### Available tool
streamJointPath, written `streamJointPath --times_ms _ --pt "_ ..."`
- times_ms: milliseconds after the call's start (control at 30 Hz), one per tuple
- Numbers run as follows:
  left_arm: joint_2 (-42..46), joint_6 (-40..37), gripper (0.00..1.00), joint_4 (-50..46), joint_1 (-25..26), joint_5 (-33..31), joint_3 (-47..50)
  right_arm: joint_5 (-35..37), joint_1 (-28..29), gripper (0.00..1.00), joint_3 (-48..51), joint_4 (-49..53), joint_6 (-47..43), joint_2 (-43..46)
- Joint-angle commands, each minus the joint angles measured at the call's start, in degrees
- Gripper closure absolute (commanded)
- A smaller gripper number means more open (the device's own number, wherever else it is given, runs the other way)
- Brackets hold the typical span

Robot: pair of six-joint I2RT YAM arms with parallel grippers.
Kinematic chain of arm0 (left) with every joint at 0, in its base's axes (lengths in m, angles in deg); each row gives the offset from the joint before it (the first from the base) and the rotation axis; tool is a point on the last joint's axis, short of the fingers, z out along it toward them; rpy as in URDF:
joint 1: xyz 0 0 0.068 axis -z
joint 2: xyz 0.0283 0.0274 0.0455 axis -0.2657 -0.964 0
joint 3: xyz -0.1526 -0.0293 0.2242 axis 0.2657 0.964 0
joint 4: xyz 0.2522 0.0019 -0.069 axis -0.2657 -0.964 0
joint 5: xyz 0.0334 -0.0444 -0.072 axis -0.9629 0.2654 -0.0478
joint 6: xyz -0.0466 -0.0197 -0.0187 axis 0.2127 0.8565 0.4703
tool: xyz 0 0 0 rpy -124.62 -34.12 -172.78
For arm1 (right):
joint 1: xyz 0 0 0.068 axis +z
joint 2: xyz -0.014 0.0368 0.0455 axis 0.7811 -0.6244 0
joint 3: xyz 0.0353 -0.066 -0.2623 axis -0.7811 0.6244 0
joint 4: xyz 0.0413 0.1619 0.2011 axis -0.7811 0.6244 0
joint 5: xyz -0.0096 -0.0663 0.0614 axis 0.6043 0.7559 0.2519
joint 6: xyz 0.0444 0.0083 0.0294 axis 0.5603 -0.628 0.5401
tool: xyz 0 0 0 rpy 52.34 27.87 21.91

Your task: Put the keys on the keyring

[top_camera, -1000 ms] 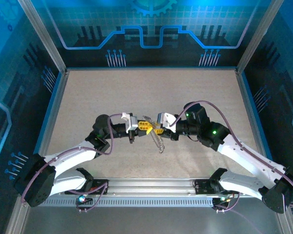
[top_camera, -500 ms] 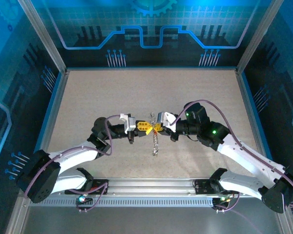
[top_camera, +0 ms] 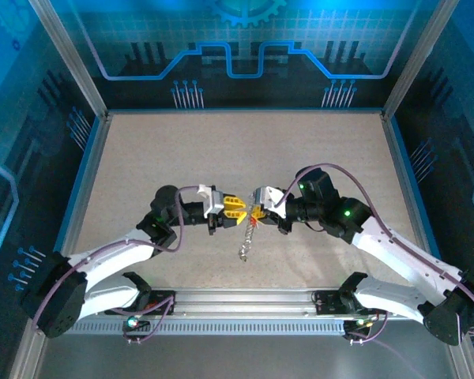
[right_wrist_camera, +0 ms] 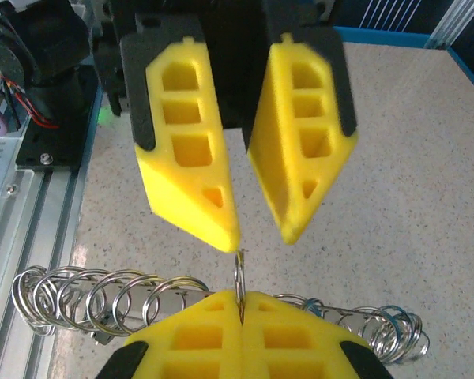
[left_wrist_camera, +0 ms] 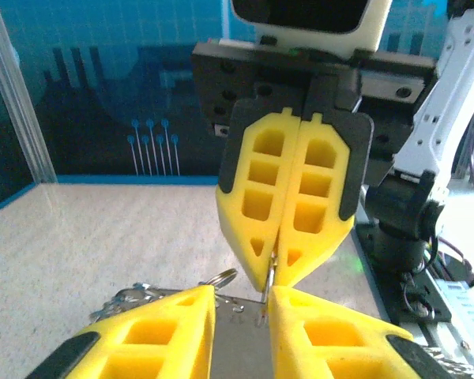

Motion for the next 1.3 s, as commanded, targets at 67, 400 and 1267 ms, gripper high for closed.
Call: streamJointPath --times_ms 67,400,1267 --pt "1.9 -7.0 0.72 -16.7 0.3 -0.8 -4.7 1.2 0.6 1.00 -3.7 3.7 -2.3 0.8" --pt "1.5 -6.3 0.66 -17.8 0.9 1.6 -5.9 4.2 2.0 1.00 -5.3 4.2 -2.3 -0.7" --pt "-0.2 -9.1 1.00 -24.3 2.5 2.6 -9.0 3.6 4.2 1.00 -5.6 3.6 -2.2 -2.2"
